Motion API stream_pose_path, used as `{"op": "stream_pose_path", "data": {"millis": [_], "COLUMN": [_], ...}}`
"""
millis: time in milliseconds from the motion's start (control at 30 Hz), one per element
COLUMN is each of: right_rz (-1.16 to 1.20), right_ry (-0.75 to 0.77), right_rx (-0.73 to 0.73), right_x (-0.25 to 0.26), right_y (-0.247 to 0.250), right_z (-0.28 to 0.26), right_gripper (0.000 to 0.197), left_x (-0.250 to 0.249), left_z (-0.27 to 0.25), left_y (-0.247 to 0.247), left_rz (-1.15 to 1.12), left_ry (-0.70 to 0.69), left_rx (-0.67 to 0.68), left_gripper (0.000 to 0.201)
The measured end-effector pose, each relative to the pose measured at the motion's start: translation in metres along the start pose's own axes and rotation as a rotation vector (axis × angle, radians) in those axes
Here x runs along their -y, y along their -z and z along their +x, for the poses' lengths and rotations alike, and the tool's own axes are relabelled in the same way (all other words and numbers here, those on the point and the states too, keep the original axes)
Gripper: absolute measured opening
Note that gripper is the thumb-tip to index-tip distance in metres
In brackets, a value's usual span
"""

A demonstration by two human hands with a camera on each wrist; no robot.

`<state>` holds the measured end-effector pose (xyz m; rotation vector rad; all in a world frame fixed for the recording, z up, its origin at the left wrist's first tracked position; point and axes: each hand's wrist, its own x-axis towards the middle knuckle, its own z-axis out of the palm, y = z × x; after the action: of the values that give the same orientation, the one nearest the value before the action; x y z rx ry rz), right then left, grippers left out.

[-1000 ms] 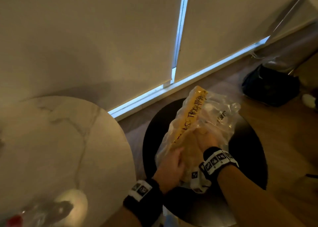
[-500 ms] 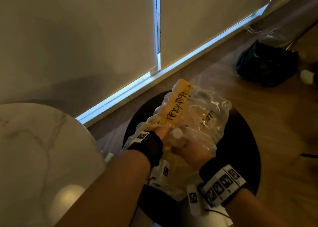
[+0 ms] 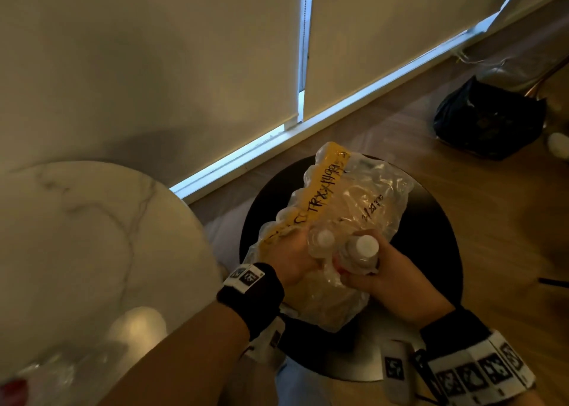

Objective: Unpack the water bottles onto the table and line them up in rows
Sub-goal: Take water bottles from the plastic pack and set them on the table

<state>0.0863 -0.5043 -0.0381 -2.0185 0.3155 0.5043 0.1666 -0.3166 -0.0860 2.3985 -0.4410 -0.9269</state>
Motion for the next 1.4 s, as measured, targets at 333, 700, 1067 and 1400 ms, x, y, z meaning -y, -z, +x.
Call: {"op": "stream_pose_path", "data": {"millis": [333, 700, 1067, 1400], "right_rz": [-0.123, -0.149, -0.259, -0.43], "right_ry": [0.324, 0.389, 0.365, 0.525], "right_rx": [0.065, 0.417, 0.415, 0.221], "right_x": [0.092, 0.11, 0.1, 0.198], "right_y": [-0.057, -0.262, -0.314, -0.293], "right_z": [-0.063, -0.055, -0.062, -0.144], "right_gripper": [0.049, 0.05, 0.073, 0.073], "left_x": [0.066, 0.162, 0.182, 0.195], "left_z": [-0.172, -0.307, -0.335, -0.486], "left_y": [-0.019, -0.056, -0.063, 0.003], "left_rz": [-0.634, -0.765, -0.816, -0.734], "left_ry": [0.175, 0.631, 0.683, 0.465], "left_rx": [-0.335, -0.886, -0.859, -0.956], "left_gripper": [0.056, 0.055, 0.095, 0.02]}}
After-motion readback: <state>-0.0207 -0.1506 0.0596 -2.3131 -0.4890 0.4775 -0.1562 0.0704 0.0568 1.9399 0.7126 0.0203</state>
